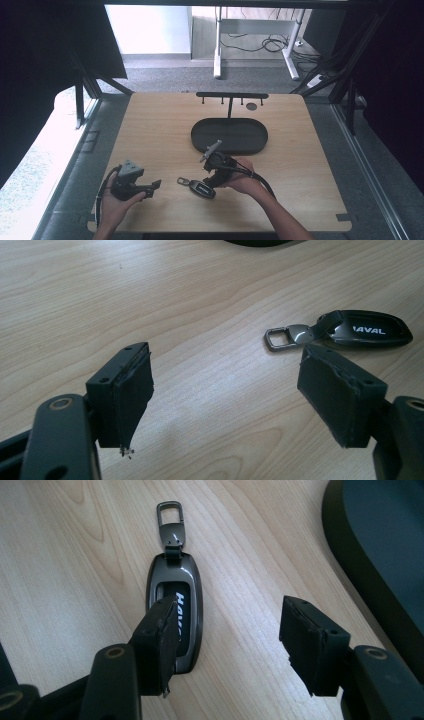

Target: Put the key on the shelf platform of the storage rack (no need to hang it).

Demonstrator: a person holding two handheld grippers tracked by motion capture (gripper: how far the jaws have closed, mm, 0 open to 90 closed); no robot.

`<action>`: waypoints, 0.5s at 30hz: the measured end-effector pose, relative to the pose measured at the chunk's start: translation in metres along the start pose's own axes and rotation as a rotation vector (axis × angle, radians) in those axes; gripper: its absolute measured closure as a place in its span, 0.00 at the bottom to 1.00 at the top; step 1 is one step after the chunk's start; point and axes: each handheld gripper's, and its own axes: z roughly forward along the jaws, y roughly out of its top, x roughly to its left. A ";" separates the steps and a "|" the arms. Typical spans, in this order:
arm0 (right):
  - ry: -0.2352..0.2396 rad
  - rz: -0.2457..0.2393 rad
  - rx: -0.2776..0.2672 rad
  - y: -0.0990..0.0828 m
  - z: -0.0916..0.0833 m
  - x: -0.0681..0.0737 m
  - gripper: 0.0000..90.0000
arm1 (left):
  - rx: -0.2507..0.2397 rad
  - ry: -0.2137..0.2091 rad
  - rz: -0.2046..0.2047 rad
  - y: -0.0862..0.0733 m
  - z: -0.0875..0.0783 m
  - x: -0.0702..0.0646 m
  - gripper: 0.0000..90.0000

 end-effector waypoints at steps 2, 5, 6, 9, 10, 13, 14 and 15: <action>0.001 -0.001 0.002 0.001 0.001 0.001 0.46 | -0.001 -0.001 -0.001 0.000 0.000 0.001 0.25; 0.008 -0.013 0.018 0.005 0.008 0.004 0.46 | -0.005 -0.001 -0.001 0.000 -0.002 0.002 0.25; 0.012 -0.014 0.025 0.007 0.009 0.006 0.46 | -0.005 -0.001 -0.001 0.000 -0.002 0.002 0.25; 0.021 -0.030 0.037 0.009 0.015 0.009 0.46 | -0.007 -0.002 0.000 0.001 -0.002 0.002 0.25; 0.024 -0.032 0.042 0.010 0.017 0.011 0.46 | -0.008 -0.003 0.000 0.001 -0.002 0.002 0.25; 0.030 -0.040 0.051 0.011 0.021 0.013 0.46 | -0.008 -0.004 0.003 0.001 -0.002 0.002 0.25; 0.033 -0.043 0.055 0.012 0.023 0.014 0.46 | -0.008 -0.005 0.002 0.001 -0.002 0.002 0.25; 0.038 -0.046 0.065 0.013 0.026 0.016 0.46 | -0.008 -0.004 0.003 0.001 -0.003 0.003 0.25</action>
